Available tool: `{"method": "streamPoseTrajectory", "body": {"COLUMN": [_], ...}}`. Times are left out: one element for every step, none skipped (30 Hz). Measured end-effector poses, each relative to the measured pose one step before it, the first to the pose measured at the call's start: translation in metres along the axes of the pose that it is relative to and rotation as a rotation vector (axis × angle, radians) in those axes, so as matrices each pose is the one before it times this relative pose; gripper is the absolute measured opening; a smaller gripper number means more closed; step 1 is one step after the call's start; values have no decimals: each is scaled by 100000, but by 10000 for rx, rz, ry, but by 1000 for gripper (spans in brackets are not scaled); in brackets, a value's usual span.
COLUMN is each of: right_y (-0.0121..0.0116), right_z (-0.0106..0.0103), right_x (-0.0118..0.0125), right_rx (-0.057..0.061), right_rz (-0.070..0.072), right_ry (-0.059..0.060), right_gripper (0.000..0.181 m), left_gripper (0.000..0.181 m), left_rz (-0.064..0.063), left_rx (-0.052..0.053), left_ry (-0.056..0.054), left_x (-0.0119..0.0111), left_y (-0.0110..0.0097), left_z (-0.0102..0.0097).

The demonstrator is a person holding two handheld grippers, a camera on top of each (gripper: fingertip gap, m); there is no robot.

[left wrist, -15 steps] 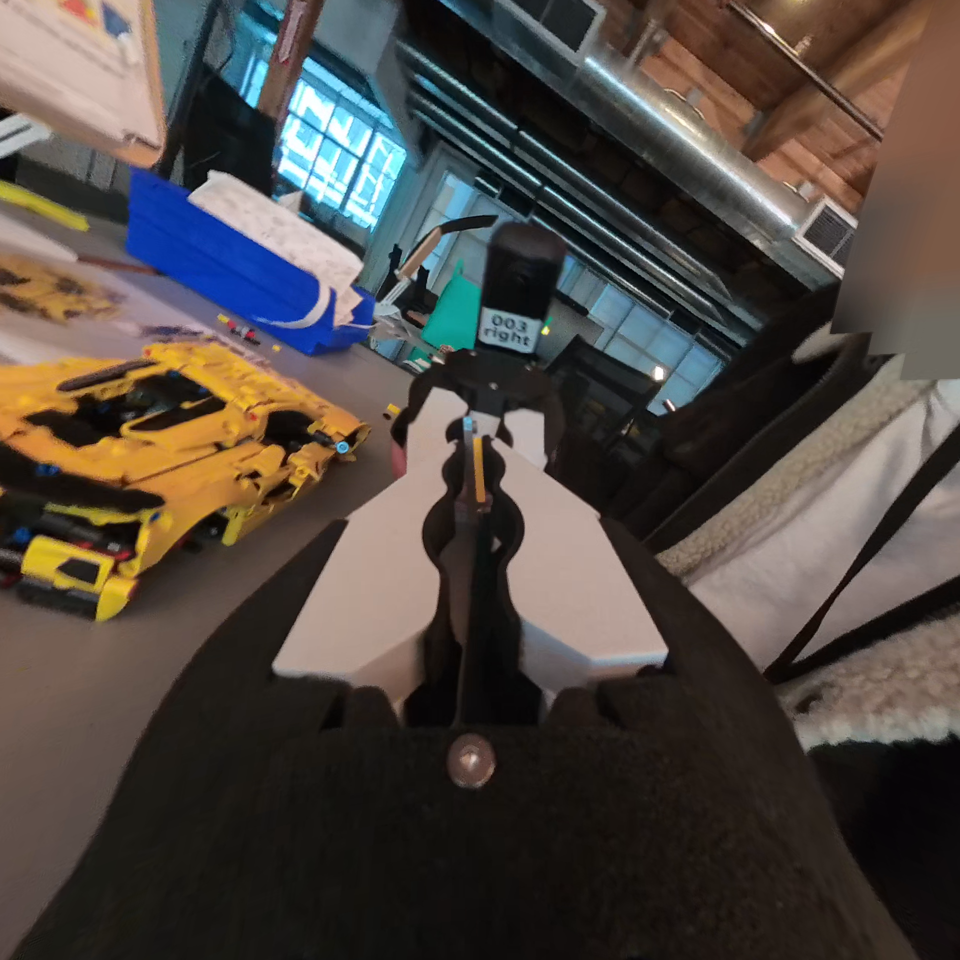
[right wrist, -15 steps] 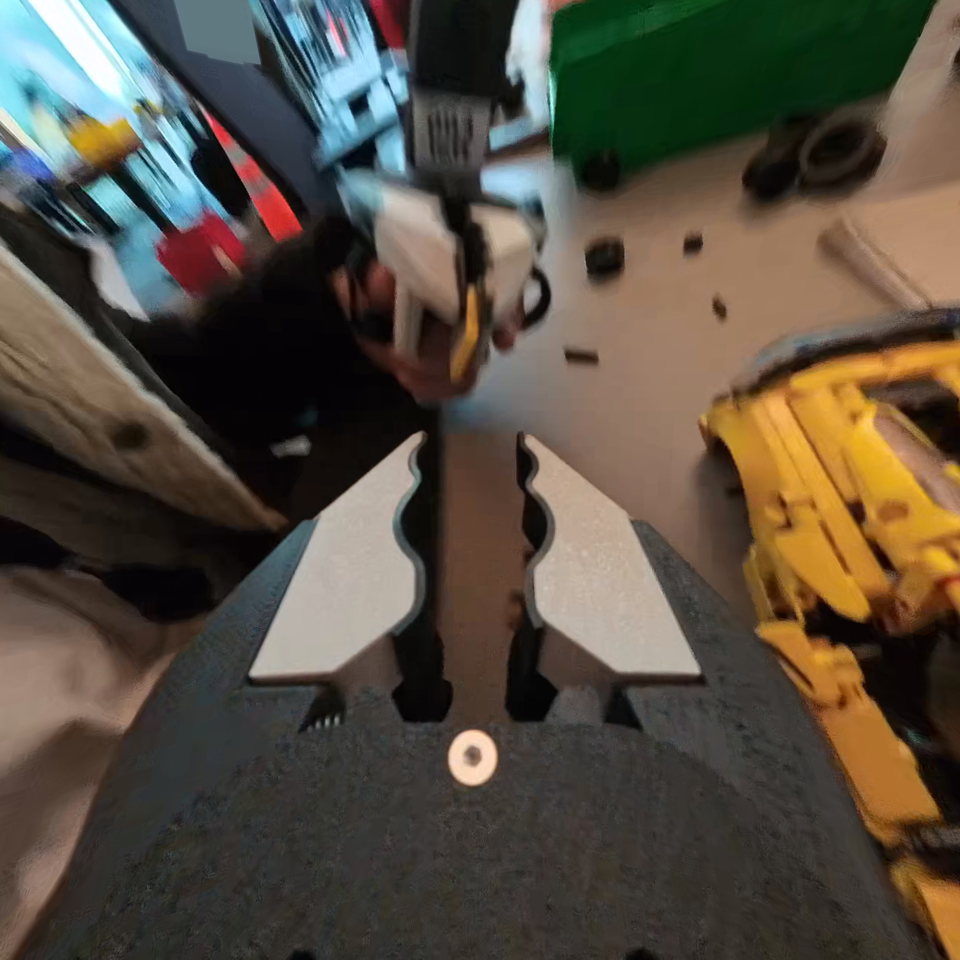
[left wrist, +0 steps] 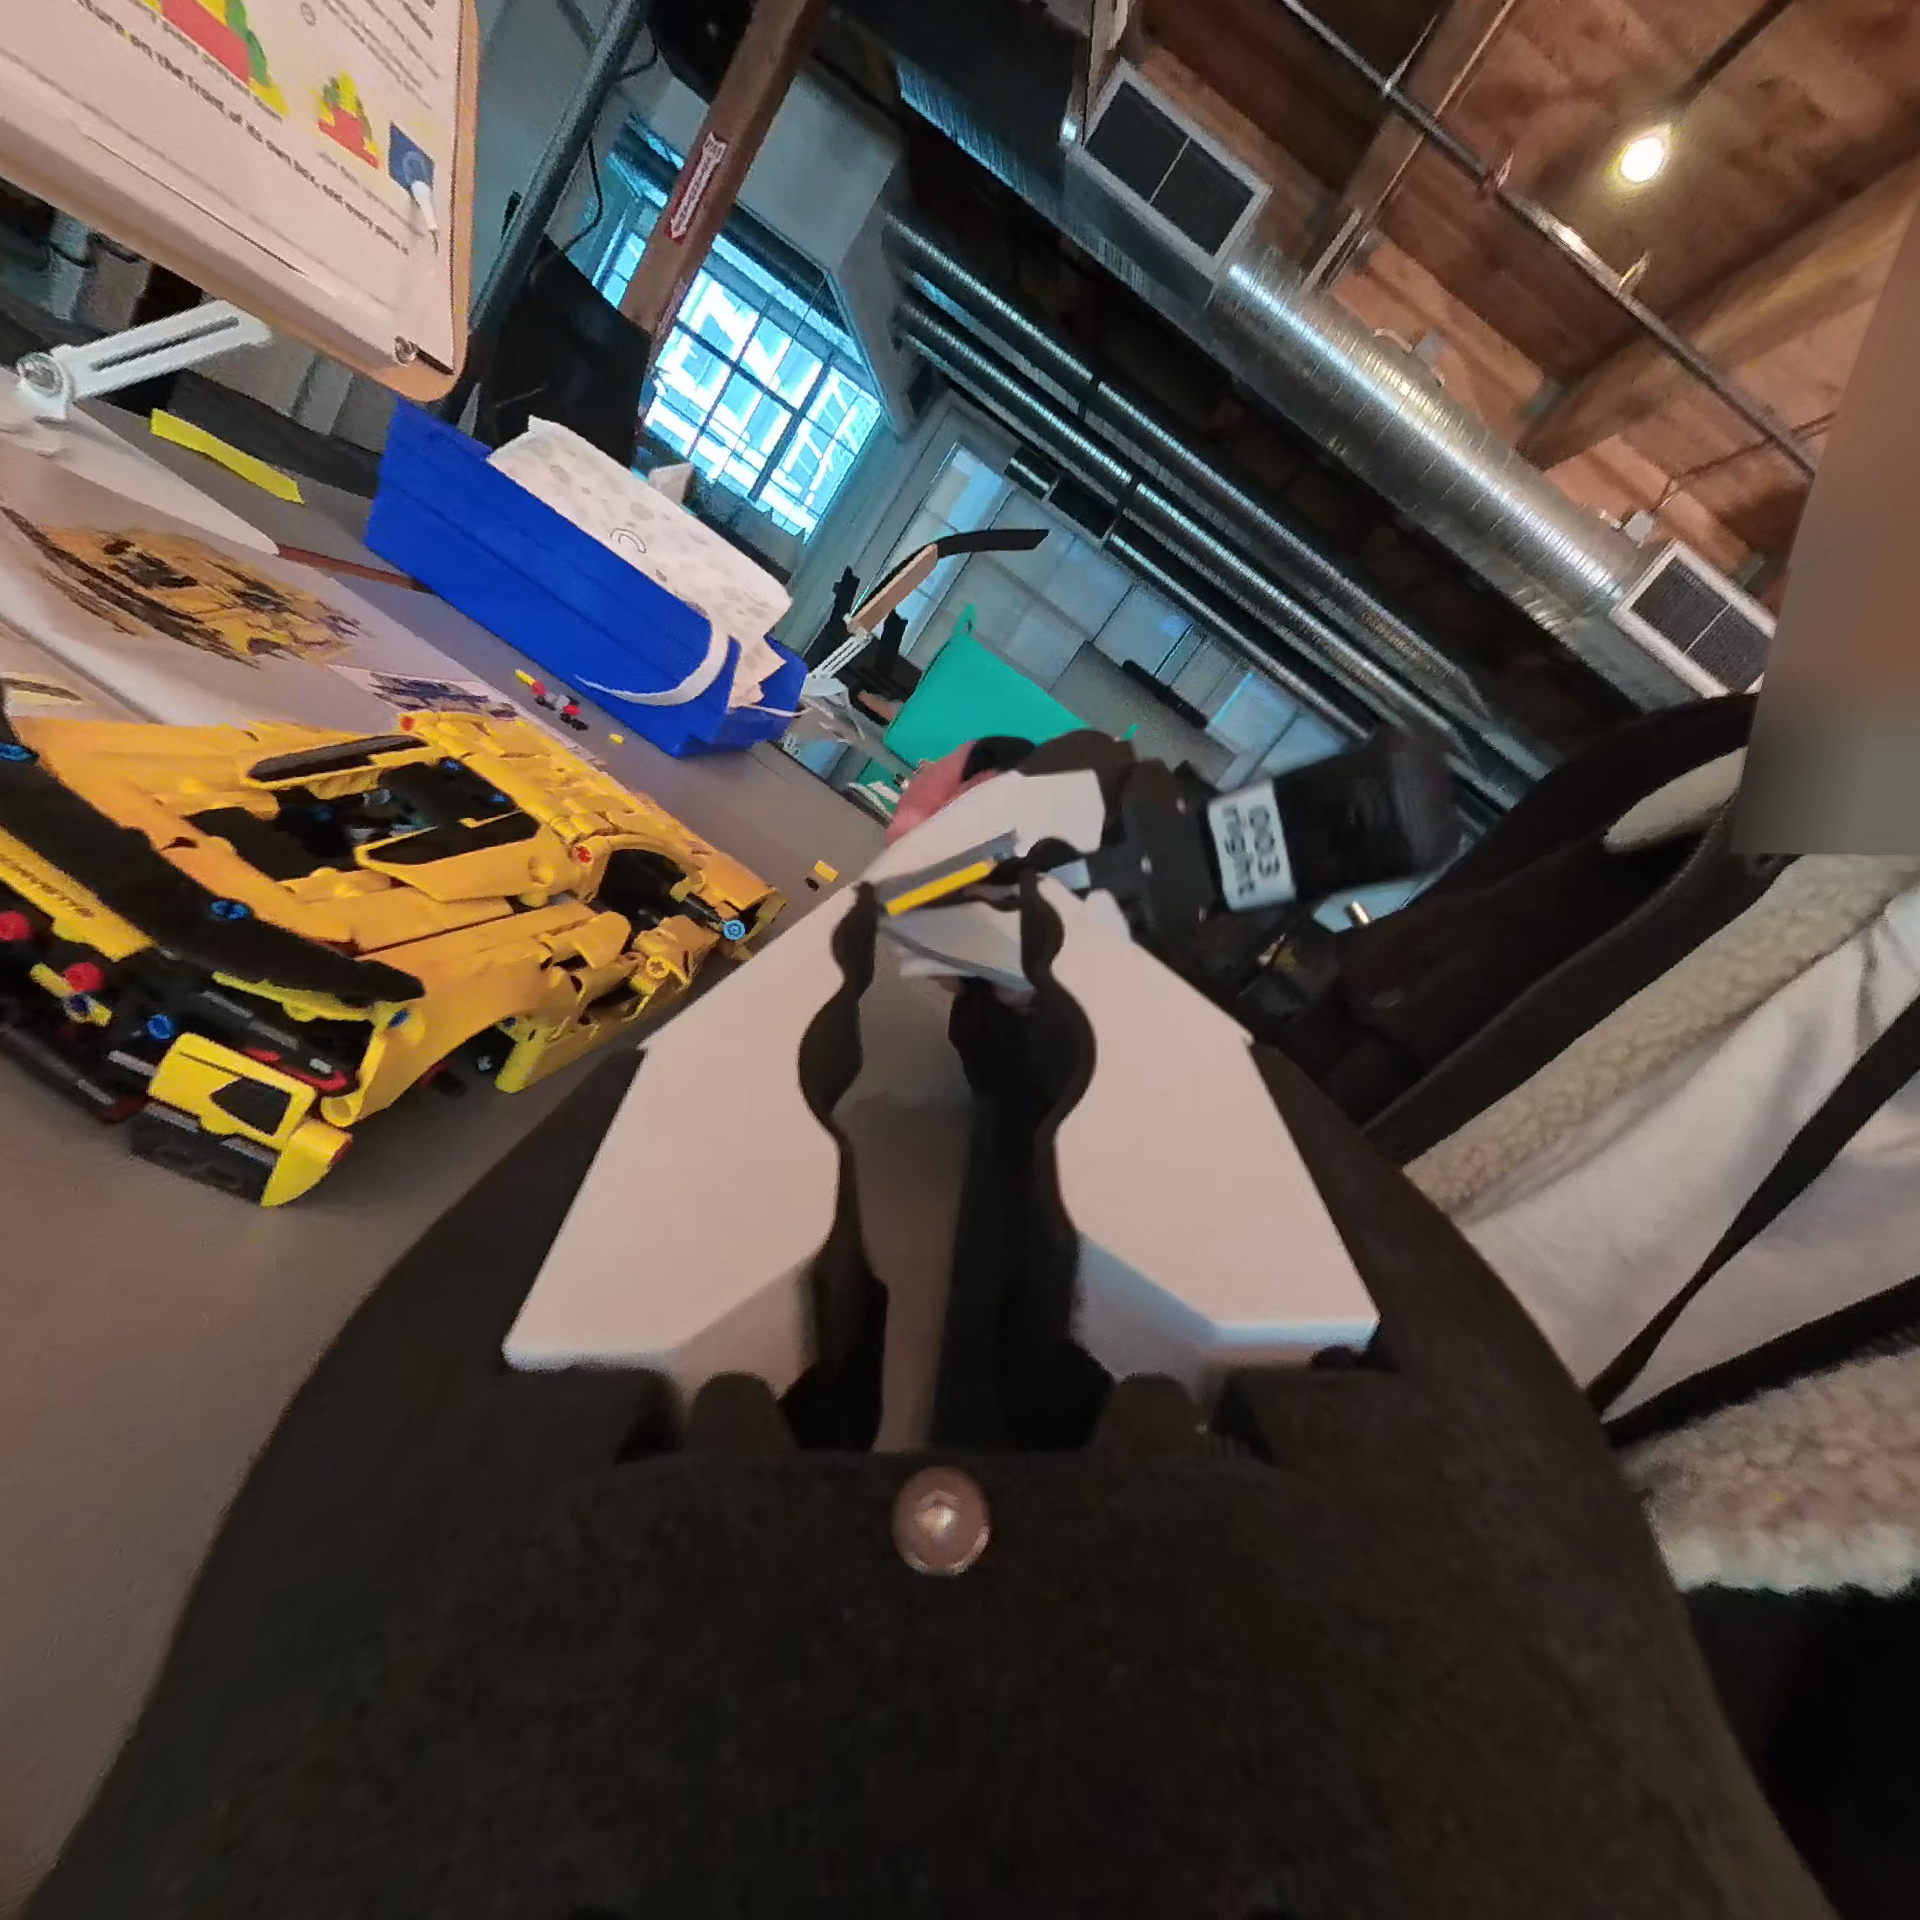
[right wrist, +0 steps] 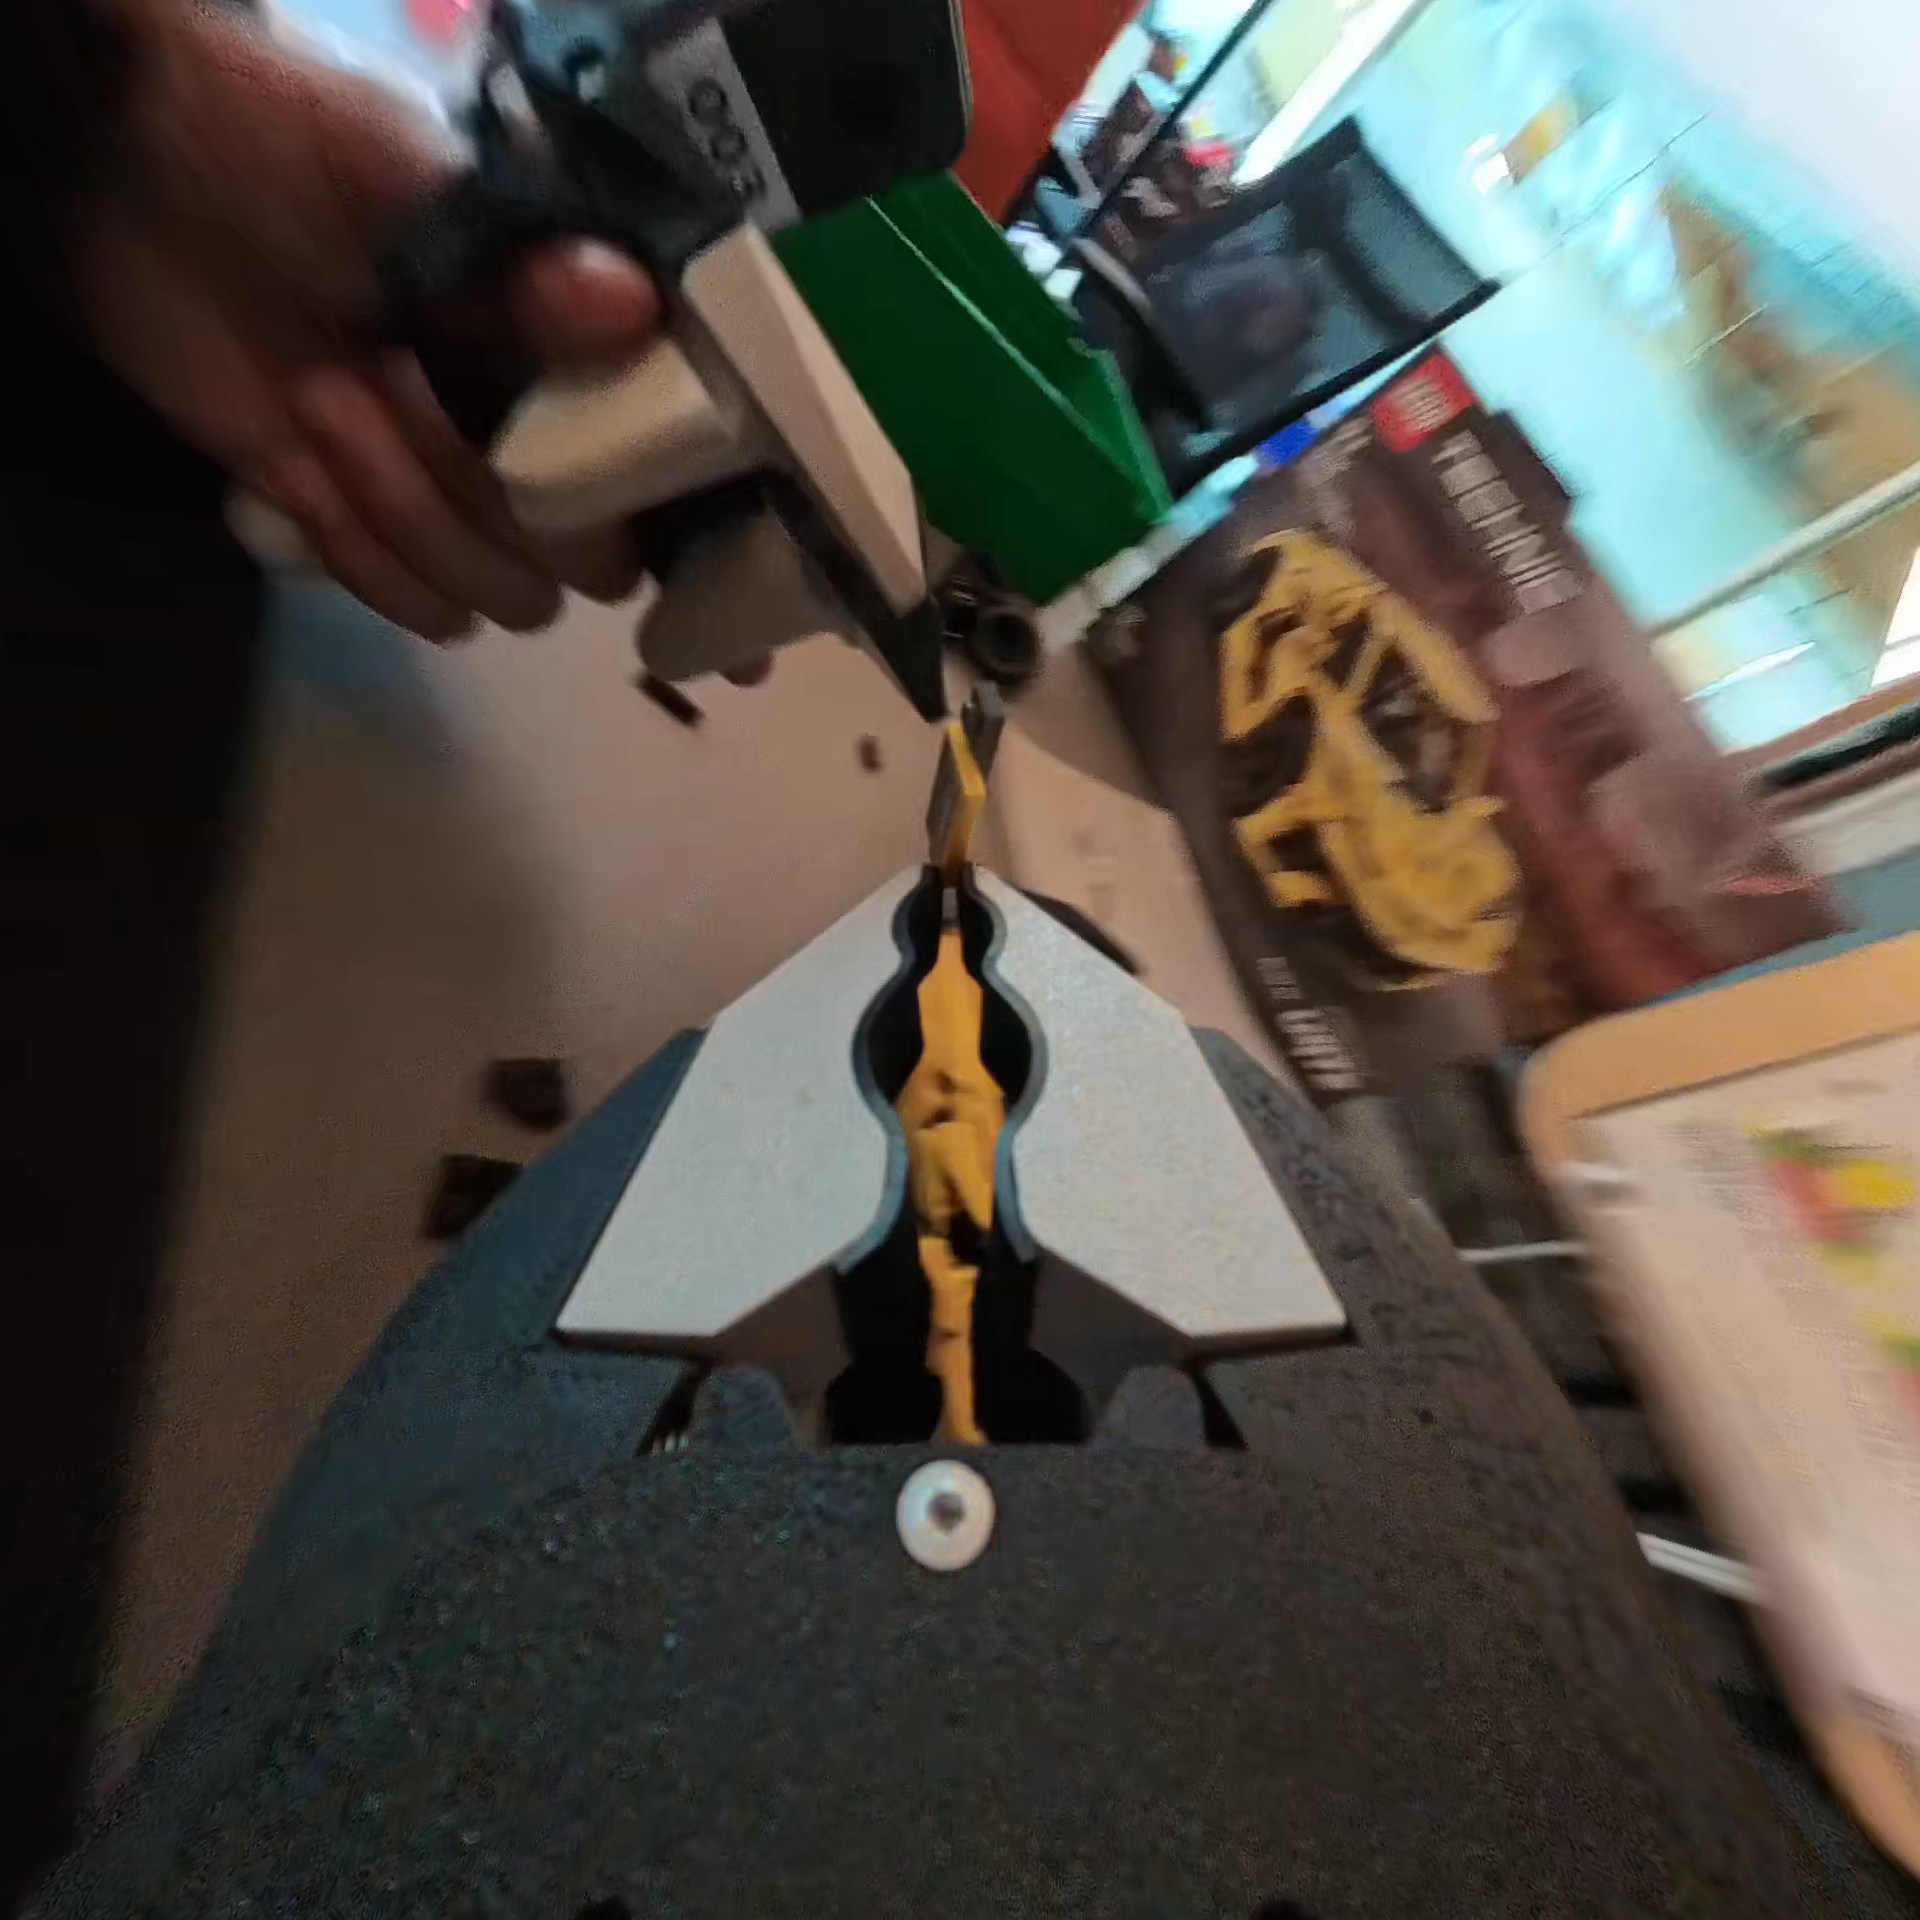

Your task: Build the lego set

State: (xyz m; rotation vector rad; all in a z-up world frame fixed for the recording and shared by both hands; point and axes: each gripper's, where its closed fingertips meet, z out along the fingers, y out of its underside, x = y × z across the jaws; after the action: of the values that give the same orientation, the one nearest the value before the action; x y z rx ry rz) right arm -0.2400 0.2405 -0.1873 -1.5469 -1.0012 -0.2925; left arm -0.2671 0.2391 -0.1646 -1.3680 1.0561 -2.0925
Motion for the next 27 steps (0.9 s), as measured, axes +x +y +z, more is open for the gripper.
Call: {"method": "streamPoseTrajectory", "body": {"right_y": [-121, -385, -426, -257, -167, -240, -253, -116, -32, -95, -37, 17, 71, -37, -152, -125, 27, 93, -4, 120, 100, 15, -8, 54, -3, 51, 40], "right_z": [-69, -64, -38, 3, 41, 10, 2, 61, 80, 51, 47, 77, 104, 43, -16, 10, 34, 33, 29, 77, 31, -4, -12, 0, 14, 44, 35], "right_x": [399, 180, 137, 135, 167, 251, 190, -7, -112, -40, 22, -18, -36, 70, 277, 220, 292, 391, 123, -146, -46, -39, -107, 25, -16, -33, -8], "right_rx": [24, 235, 214, 80, 39, 130, 155, 71, 5, 47, -15, -62, -101, -44, 16, -13, -96, -101, -4, -81, -51, -10, -17, -58, -22, -51, -43], "right_rz": [-877, -623, -340, -133, -41, 15, 55, 47, 22, 10, 29, 79, 158, 194, 201, 219, 220, 163, 78, 19, -50, -77, -30, 12, 18, -6, -50], "right_ry": [649, 398, 266, 174, 133, 169, 109, 8, -18, 75, 134, 91, 57, 108, 217, 139, 181, 244, 67, -77, 49, 66, -6, 59, 18, 6, 39], "right_gripper": [3, 3, 3, 2, 2, 2, 2, 2, 2, 2, 2, 2, 2, 2, 2, 2, 2, 2, 2, 2, 2, 2, 2, 2, 2, 2, 2], "left_gripper": [29, 35, 43, 52, 57, 62, 69, 77, 83, 83, 83, 83, 81, 78, 76, 74, 70, 66, 60, 56, 53, 47, 42, 41, 39, 38, 38], "left_rz": [-228, -367, -435, -340, -122, 86, 155, 74, -35, -102, -98, -17, 80, 112, 66, -10, -94, -183, -254, -279, -217, -103, -25, -9, -22, -42, -73], "left_rx": [96, 87, 59, 23, -7, -49, -73, 14, 151, 249, 311, 294, 223, 145, 75, 47, 47, 83, 163, 219, 182, 136, 97, 73, 107, 126, 115], "left_ry": [35, 112, 253, 292, 161, -50, -213, -208, -86, -5, -16, -52, -53, -15, -18, -8, 45, 73, 97, 162, 158, 83, -2, -74, -71, -51, -28], "left_x": [-104, -68, 152, 306, 259, 87, -105, -124, -36, 5, 2, -8, 49, 121, 94, 33, 64, 42, 42, 127, 141, 80, -22, -112, -108, -94, -99], "left_y": [-61, 0, 34, 83, 139, 213, 253, 108, -104, -265, -358, -317, -219, -78, 33, 83, 117, 86, 8, -60, -49, -9, 28, 12, -84, -91, -60], "left_z": [-20, 39, 120, 194, 288, 347, 338, 286, 203, 127, 85, 64, 63, 81, 115, 133, 160, 168, 158, 167, 136, 114, 80, 56, 10, 5, 21]}}
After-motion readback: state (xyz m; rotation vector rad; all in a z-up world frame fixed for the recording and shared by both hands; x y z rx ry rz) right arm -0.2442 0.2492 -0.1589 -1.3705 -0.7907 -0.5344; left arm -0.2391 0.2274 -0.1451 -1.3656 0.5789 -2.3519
